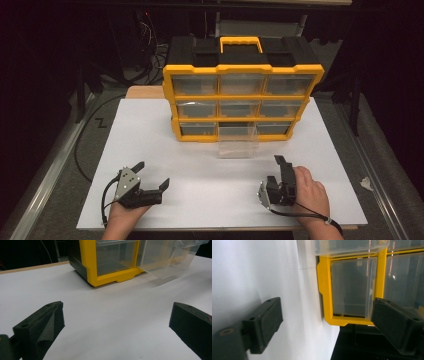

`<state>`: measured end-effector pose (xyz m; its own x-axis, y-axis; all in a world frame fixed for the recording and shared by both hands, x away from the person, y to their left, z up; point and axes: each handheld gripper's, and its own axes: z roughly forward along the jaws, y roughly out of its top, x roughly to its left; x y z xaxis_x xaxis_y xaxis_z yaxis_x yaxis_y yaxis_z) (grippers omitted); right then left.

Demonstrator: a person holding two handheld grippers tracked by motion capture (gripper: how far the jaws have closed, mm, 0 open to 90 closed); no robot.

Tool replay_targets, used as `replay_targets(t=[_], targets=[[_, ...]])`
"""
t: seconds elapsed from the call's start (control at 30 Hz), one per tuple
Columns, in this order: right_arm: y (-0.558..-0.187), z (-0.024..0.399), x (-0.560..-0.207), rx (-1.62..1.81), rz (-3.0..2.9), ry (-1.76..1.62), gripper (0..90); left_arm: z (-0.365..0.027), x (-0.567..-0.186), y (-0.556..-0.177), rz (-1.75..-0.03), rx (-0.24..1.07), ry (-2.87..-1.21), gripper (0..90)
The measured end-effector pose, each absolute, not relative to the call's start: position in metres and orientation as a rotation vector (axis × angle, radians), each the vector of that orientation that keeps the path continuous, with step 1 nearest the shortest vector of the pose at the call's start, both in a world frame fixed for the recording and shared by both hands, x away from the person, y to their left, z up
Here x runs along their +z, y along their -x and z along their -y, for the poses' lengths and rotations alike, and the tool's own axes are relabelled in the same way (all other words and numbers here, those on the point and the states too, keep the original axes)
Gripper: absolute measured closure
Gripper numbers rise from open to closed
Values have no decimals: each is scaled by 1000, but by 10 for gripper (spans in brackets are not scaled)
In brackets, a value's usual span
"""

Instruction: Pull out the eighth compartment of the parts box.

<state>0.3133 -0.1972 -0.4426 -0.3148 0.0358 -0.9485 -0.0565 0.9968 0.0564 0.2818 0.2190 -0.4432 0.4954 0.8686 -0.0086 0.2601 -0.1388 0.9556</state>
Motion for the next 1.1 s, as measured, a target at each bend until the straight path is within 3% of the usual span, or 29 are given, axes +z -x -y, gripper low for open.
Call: replay_targets(t=[0.13, 0.5, 1.1], targets=[[-312, 197, -443, 95, -1891, 23, 7, -219, -443, -282, -978, 707, -1673, 7], [-312, 200, -440, 134, -1872, -35, 6, -220, -443, -282, -980, 706, -1665, 7], [-324, 224, -438, 536, -2001, -543, 12, -222, -442, -283, -989, 702, -1654, 8]])
